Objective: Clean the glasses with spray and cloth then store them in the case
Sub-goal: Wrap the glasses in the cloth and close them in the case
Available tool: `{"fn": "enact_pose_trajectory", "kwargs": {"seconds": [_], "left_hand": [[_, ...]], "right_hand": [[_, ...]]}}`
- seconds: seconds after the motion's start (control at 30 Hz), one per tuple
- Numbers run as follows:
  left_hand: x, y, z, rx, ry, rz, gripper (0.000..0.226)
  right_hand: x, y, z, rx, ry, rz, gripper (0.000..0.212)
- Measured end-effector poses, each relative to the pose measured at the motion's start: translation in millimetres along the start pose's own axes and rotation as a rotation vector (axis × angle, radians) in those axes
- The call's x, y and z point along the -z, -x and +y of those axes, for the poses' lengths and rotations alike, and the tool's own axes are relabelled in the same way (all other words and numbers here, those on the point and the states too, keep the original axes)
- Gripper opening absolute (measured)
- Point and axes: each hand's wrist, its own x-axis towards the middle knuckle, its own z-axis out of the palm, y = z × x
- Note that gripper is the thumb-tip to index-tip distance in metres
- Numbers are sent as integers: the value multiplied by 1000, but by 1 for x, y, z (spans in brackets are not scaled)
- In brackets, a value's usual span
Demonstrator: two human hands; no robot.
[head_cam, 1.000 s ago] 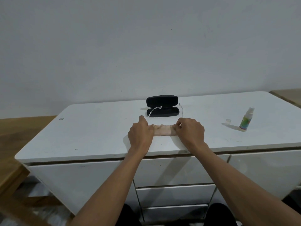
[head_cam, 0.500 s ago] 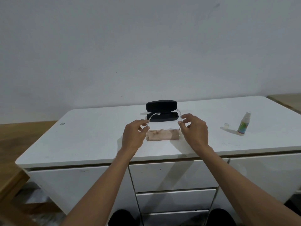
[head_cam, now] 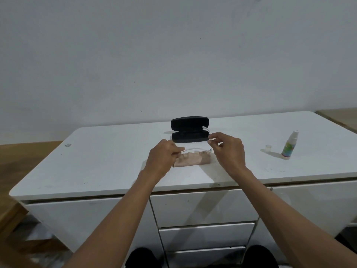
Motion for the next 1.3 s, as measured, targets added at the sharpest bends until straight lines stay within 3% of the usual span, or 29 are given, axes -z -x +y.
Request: {"fn": "enact_pose_trajectory", "kwargs": {"seconds": [0.17, 0.37, 0.47, 0.53, 0.73, 0.93, 1.3], "left_hand": [[-2, -4, -3, 70, 79, 10, 17], [5, -2, -15, 247, 436, 146, 22], [13, 0, -17, 201, 405, 159, 23], [17, 1, -18, 146, 361, 73, 21], [17, 8, -19, 55, 214, -153, 46], [16, 10, -15, -11, 154, -147, 54], [12, 7, -16, -102, 83, -130, 32]], "right_hand": [[-6, -6, -4, 129, 115, -110, 18], [-20, -12, -6, 211, 315, -308, 22], [-22, -10, -2, 214, 298, -335, 28], [-18, -8, 1, 235, 238, -331, 31], [-5, -3, 13, 289, 186, -369, 24], [2, -4, 19, 291, 214, -430, 29], [4, -14, 25, 327, 211, -475, 26]]}}
